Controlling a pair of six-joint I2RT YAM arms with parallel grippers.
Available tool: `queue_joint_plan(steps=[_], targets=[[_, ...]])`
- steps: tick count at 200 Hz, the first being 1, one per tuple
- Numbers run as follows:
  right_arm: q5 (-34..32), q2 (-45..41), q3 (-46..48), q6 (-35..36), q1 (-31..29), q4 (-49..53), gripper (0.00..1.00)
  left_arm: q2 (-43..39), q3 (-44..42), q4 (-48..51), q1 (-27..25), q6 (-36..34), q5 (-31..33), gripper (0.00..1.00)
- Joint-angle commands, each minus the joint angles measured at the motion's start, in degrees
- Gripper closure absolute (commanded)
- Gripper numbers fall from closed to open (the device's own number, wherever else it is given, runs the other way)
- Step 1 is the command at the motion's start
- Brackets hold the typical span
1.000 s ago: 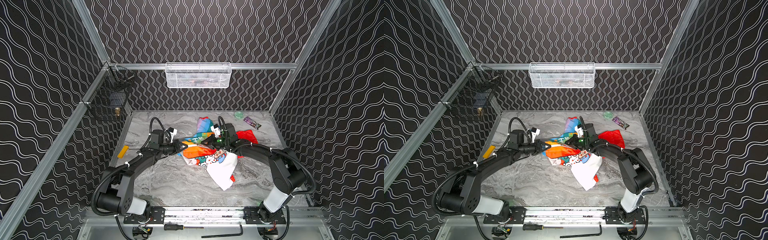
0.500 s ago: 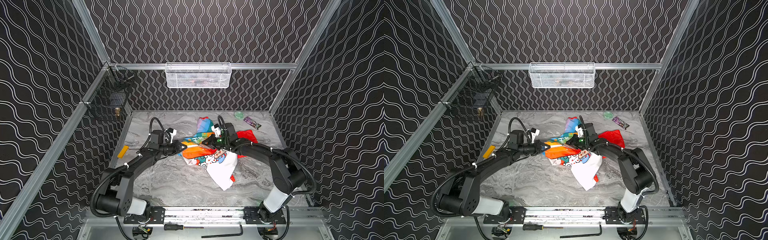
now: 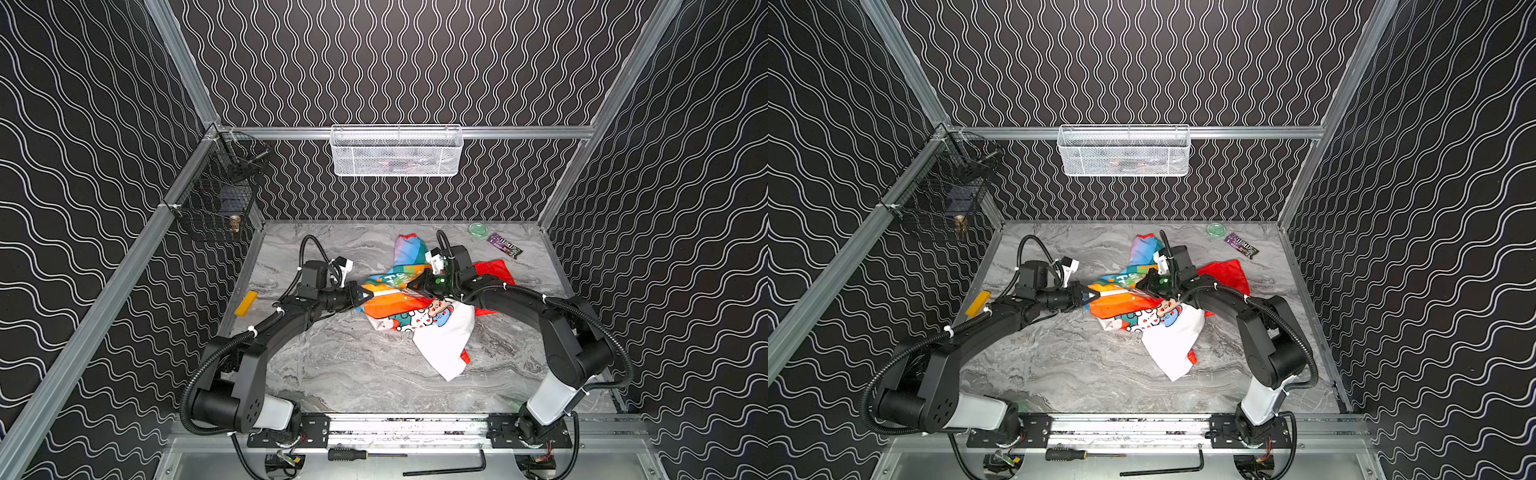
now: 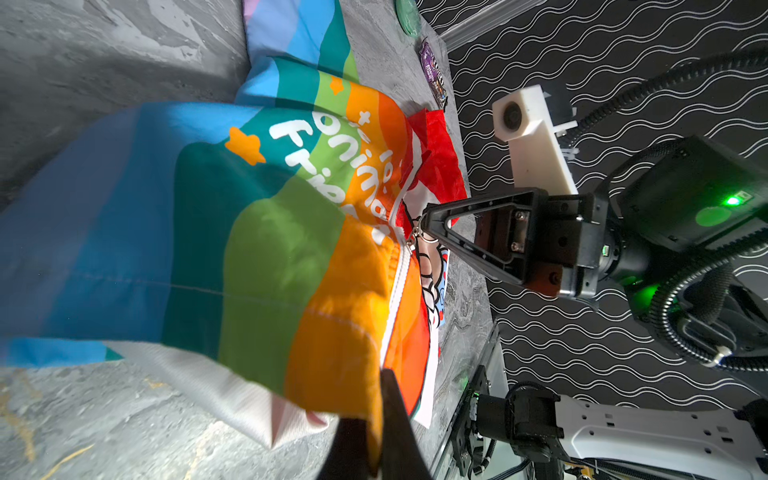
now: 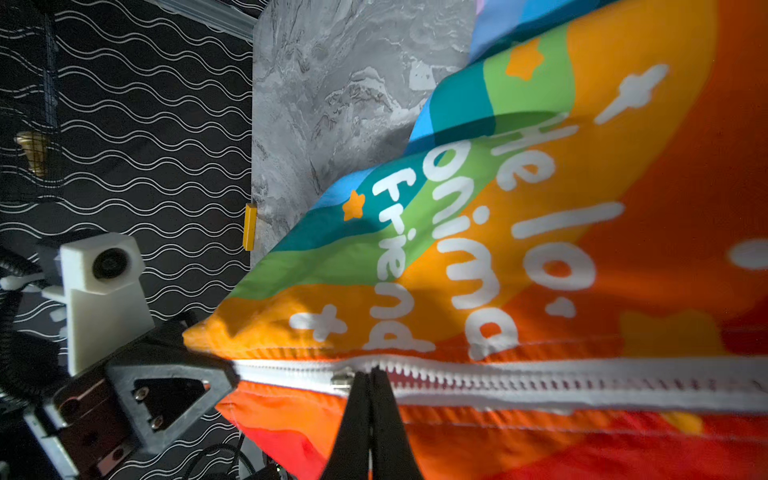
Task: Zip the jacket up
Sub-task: 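Pull the slider along the zipper with the right gripper while the left holds the bottom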
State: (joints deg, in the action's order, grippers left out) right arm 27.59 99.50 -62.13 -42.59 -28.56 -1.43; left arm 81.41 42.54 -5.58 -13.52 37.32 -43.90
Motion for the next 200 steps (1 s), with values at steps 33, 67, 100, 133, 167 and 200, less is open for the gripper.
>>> queue_joint_plan(steps=[33,67,100,133,167,200], targets=[[-2.88,-1.13,-0.28,1.92,0.87,2.11,1.0,-0.87,0.22,1.01,0.08,-1.71,0.51,1.0],[-3.08,-1.58,0.22,2.38,1.51,2.38,1.0,-0.72,0.26,0.91,0.1,-1.51,0.62,1.0],[-3.34,-1.98,0.61,2.86,2.27,2.97,1.0,-0.72,0.52,1.28,0.12,-1.73,0.58,1.0],[-3.62,-2.63,1.21,3.43,3.19,3.63,1.0,-0.72,0.59,1.63,0.14,-1.88,0.73,1.0],[-3.56,-3.48,2.05,3.89,5.24,4.11,1.0,-0.63,0.6,1.45,0.11,-1.88,0.58,1.0],[-3.47,-3.86,2.54,4.26,6.04,4.42,1.0,-0.48,0.74,1.57,0.07,-1.91,0.59,1.0]])
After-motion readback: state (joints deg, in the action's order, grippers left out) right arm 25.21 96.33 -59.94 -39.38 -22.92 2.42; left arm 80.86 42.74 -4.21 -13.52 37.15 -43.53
